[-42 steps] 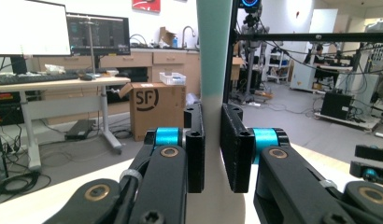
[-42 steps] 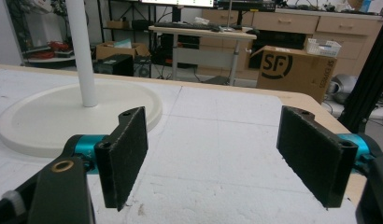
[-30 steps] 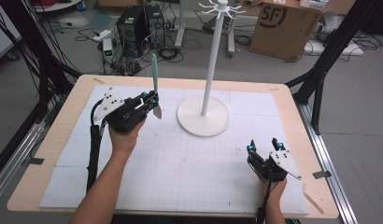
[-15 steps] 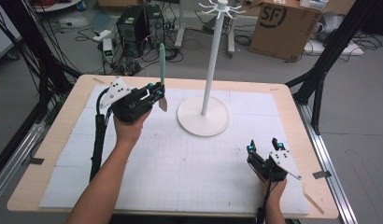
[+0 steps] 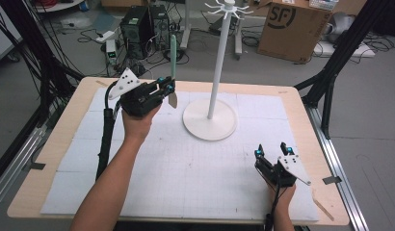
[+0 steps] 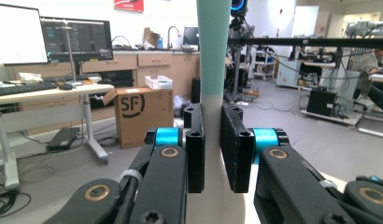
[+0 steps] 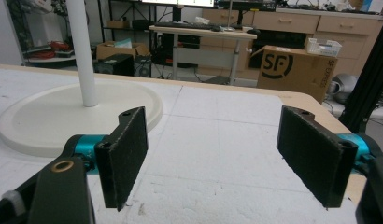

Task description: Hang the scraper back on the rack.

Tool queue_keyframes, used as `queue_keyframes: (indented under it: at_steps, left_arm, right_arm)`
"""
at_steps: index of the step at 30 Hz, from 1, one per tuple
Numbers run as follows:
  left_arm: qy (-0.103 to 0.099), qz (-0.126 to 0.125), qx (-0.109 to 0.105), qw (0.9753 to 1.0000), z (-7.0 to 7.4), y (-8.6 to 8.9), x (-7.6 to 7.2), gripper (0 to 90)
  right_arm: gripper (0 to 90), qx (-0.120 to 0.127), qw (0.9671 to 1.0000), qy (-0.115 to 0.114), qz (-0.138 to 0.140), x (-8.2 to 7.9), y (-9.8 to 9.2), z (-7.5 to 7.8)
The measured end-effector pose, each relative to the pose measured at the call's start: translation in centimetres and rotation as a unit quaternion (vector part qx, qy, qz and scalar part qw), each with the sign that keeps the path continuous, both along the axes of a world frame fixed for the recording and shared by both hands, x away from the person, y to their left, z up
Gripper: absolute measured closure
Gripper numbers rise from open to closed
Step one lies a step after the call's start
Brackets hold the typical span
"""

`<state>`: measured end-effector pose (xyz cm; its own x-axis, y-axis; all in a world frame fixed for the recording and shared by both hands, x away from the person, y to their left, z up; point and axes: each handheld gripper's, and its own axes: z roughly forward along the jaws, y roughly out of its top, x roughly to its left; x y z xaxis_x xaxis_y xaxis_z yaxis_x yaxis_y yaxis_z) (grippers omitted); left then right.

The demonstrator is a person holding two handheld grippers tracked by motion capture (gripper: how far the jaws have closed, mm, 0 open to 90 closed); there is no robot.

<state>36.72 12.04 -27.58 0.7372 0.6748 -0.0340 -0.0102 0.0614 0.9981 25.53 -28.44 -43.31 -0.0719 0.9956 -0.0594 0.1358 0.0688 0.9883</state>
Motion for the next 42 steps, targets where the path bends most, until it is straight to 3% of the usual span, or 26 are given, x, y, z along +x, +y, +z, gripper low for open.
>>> queue_keyframes:
  at_steps: [11, 18, 28, 42]
  left_arm:
    - [-0.001, -0.006, 0.012, 0.9999, 1.8, -1.5, 1.0, 80.5]
    - [0.009, -0.005, 0.018, 0.9998, 2.0, -2.0, 1.9, 80.4]
    - [0.017, -0.006, 0.009, 0.9998, 2.3, -2.9, 3.0, 80.4]
    - [0.018, -0.017, 0.01, 0.9996, 3.0, -4.5, 4.1, 80.5]
  right_arm:
    - [23.8, 0.001, 1.0, 0.001, 0.001, 0.0, 0.0, 0.0]
    - [23.8, 0.002, 1.0, -0.001, 0.001, 0.0, 0.0, 0.0]
    - [23.8, 0.001, 1.0, 0.0, 0.001, 0.0, 0.0, 0.0]
    - [23.8, 0.004, 1.0, 0.001, 0.003, -0.1, 0.0, 0.0]
